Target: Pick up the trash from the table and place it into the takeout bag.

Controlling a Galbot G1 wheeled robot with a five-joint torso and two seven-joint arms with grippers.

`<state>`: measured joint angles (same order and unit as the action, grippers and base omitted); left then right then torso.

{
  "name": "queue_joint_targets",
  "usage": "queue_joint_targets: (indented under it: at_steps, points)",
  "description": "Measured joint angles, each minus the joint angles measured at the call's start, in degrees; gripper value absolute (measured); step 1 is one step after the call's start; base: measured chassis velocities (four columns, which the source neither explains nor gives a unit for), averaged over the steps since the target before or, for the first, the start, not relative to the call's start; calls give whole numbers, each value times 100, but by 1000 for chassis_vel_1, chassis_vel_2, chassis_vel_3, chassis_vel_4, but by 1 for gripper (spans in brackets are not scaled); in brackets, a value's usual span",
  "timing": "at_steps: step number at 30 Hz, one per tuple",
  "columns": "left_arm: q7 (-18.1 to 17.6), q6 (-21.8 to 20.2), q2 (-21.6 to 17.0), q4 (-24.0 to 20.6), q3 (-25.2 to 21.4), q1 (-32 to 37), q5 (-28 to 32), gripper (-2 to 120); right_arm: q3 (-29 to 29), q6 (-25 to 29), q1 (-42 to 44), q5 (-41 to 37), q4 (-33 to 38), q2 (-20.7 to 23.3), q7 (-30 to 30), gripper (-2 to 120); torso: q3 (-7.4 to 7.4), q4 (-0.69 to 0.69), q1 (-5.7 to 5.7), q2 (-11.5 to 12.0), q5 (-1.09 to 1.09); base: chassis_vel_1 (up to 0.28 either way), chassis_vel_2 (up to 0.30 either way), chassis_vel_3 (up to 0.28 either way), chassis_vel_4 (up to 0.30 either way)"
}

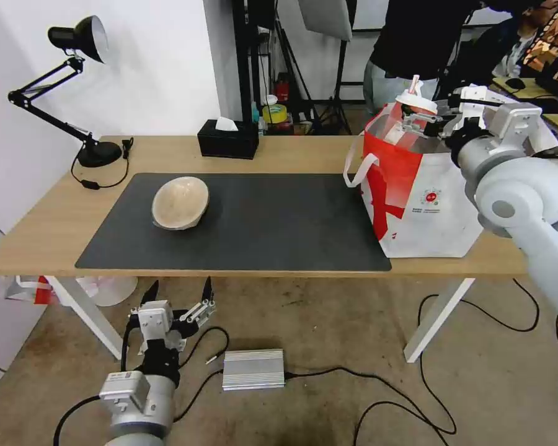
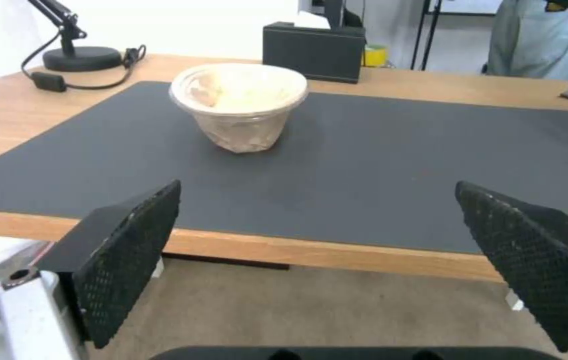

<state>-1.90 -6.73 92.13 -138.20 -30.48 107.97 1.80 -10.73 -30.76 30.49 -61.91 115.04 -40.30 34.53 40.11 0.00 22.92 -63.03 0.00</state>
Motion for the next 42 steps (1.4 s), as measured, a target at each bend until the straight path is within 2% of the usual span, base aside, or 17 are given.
queue_joint_targets:
  at_steps: [5, 24, 33, 39, 40, 42]
  points:
    - [-2, 0, 0, 2, -4, -16, 2, 97, -7, -236, -55, -224, 40, 88, 175, 100, 0, 0, 0, 0, 0, 0, 0, 0, 0]
    - [-17, -2, 0, 45, 15, -41, -1, 98, -14, -445, -54, -558, 119, 217, 308, 100, 0, 0, 0, 0, 0, 0, 0, 0, 0]
    - [-25, -1, 0, 47, 26, -23, -9, 100, -22, -449, -64, -573, 126, 226, 345, 100, 0, 0, 0, 0, 0, 0, 0, 0, 0]
    - [-27, 1, 0, 32, 18, -12, -7, 95, -18, -428, -70, -547, 138, 193, 339, 100, 0, 0, 0, 0, 0, 0, 0, 0, 0]
    - [-27, 2, 0, 31, 18, -13, -7, 100, -16, -422, -72, -538, 142, 189, 336, 100, 0, 0, 0, 0, 0, 0, 0, 0, 0]
    - [-27, 2, 0, 31, 18, -16, -6, 100, -13, -413, -75, -527, 148, 186, 330, 100, 0, 0, 0, 0, 0, 0, 0, 0, 0]
